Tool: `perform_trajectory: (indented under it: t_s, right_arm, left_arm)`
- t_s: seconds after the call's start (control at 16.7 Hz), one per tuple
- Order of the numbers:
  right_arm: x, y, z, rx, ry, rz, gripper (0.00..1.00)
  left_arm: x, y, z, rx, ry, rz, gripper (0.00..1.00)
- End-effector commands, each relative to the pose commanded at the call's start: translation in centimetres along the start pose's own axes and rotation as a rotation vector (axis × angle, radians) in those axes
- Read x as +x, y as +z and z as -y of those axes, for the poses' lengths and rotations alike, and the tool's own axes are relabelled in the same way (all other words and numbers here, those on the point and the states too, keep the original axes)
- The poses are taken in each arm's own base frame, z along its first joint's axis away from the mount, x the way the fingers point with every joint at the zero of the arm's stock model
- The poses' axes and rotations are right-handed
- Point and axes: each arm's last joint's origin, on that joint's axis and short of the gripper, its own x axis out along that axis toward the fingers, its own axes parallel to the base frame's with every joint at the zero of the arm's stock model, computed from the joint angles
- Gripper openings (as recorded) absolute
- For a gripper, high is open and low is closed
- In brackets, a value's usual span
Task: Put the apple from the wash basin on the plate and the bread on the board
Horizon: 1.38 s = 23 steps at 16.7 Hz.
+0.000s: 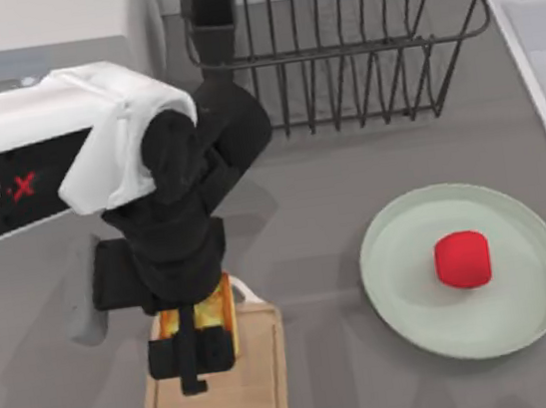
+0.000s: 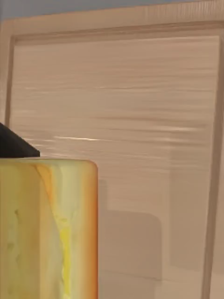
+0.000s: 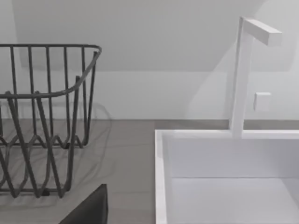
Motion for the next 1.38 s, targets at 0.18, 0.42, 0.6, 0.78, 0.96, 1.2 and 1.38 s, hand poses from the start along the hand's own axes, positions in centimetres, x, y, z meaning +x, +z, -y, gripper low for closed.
perform_trajectory:
  t_s: [0.18, 0.42, 0.6, 0.78, 0.96, 1.2, 1.38]
  right_arm:
    - [0.0, 0.0, 0.0, 0.000, 0.000, 0.000, 1.00]
    - [0.0, 0.0, 0.0, 0.000, 0.000, 0.000, 1.00]
    - [0.0, 0.0, 0.0, 0.000, 0.000, 0.000, 1.00]
    - [0.0, 0.0, 0.0, 0.000, 0.000, 0.000, 1.00]
    - [0.0, 0.0, 0.0, 0.000, 0.000, 0.000, 1.00]
    - [0.0, 0.0, 0.0, 0.000, 0.000, 0.000, 1.00]
    - [0.0, 0.0, 0.0, 0.000, 0.000, 0.000, 1.00]
  left_arm:
    - [0.0, 0.2, 0.0, -0.002, 0.001, 0.001, 0.00]
    - [0.9, 0.2, 0.1, -0.004, 0.001, 0.000, 0.00]
    - [1.9, 0.1, 0.2, -0.007, -0.006, -0.006, 0.00]
    - [2.9, 0.0, 0.2, -0.005, -0.014, -0.012, 0.00]
    - [3.9, -0.1, 0.1, -0.001, -0.011, -0.009, 0.00]
    - [4.5, 0.0, 0.0, 0.000, 0.000, 0.000, 0.00]
    - [4.5, 0.0, 0.0, 0.000, 0.000, 0.000, 0.15]
